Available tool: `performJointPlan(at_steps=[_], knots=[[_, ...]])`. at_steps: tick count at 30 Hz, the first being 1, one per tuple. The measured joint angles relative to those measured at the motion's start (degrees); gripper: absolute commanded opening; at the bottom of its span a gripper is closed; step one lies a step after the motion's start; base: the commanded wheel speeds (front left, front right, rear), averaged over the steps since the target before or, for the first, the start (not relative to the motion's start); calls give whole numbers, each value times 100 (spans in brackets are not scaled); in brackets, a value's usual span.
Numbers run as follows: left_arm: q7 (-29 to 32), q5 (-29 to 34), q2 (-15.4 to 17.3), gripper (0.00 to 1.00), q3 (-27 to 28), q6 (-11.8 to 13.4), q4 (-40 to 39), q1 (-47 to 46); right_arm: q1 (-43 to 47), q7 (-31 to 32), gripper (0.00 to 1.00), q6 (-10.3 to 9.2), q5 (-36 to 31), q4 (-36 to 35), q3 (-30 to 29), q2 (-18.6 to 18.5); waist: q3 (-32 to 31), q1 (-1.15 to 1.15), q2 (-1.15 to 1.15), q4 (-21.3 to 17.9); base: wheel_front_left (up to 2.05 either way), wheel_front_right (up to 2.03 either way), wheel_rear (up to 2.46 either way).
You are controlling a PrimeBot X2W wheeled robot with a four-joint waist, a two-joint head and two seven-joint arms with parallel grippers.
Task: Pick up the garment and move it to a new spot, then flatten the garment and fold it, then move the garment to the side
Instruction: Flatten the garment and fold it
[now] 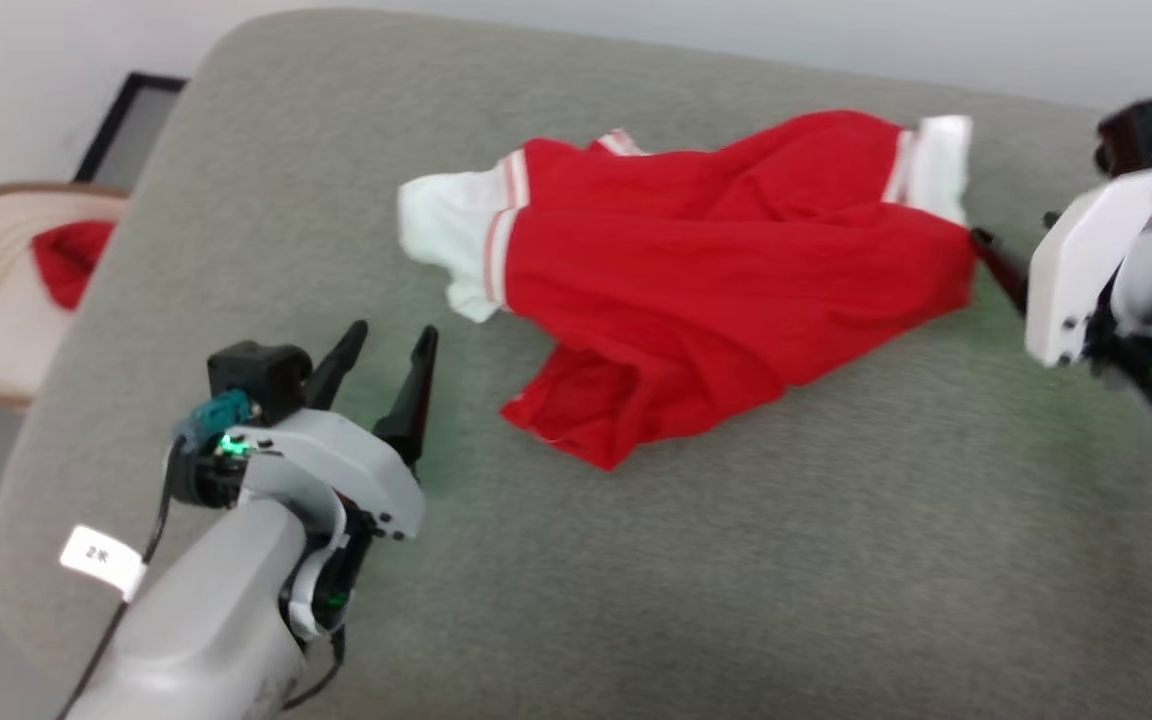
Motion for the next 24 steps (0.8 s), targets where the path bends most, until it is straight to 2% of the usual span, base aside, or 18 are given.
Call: performJointPlan(at_steps=[3,7,12,16,17,18,19,24], knots=[[-2,222,-7,100,220,119,-512,243,-451,280,100,0,140,565,-47,-7,69,0,0,253,0,0,0],[-1,366,14,100,421,232,-964,580,-990,533,100,0,-26,1287,-75,-27,228,0,0,511,0,0,0],[-1,463,-41,100,552,279,-1236,752,-1391,664,100,0,-341,2059,-160,-42,487,0,0,713,0,0,0],[-1,515,-79,100,632,279,-1346,783,-1619,666,100,-1,-479,2390,-169,7,660,0,0,818,0,0,0],[-1,527,-89,100,649,279,-1362,803,-1658,658,85,-1,-477,2420,-155,25,692,0,0,837,0,0,0],[-1,545,-91,100,664,279,-1371,828,-1694,654,46,-2,-466,2439,-134,31,720,0,0,851,0,0,0],[-1,549,-89,100,671,279,-1374,846,-1724,608,0,-4,-425,2452,-130,51,743,0,0,858,0,0,0],[-2,557,-58,100,745,298,-1384,880,-1744,345,0,1,-189,2528,-115,166,759,0,0,781,0,0,0]])
